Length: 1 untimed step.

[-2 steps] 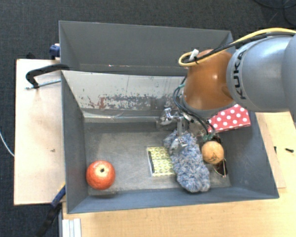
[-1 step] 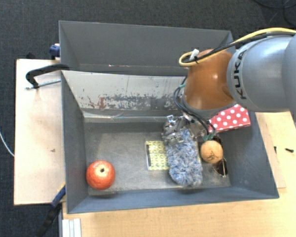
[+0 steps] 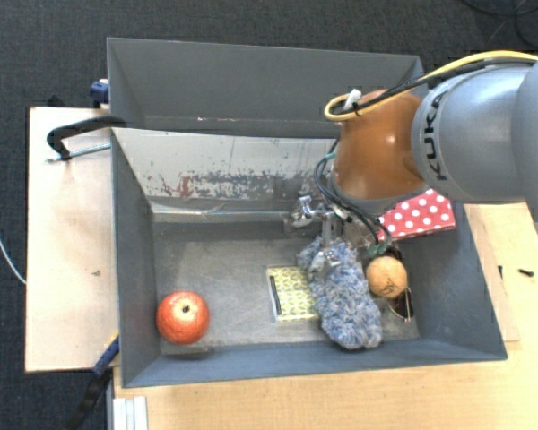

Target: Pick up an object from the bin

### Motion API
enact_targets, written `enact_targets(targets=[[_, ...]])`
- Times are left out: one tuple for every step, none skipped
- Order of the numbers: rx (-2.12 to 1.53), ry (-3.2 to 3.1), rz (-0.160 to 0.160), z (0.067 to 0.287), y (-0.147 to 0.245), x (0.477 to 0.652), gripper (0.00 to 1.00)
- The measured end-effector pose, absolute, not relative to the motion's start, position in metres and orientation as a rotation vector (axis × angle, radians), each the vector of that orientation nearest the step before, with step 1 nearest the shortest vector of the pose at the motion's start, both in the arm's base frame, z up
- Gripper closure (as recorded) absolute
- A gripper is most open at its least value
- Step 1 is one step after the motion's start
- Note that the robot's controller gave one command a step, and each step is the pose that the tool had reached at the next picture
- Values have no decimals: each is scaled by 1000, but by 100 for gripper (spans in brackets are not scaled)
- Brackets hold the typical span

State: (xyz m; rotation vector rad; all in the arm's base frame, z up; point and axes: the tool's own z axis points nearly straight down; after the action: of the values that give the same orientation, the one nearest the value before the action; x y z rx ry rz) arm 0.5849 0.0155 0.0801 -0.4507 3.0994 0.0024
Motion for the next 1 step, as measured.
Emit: enact_targets(targets=[[-453, 3106, 1, 81, 15, 584, 100]])
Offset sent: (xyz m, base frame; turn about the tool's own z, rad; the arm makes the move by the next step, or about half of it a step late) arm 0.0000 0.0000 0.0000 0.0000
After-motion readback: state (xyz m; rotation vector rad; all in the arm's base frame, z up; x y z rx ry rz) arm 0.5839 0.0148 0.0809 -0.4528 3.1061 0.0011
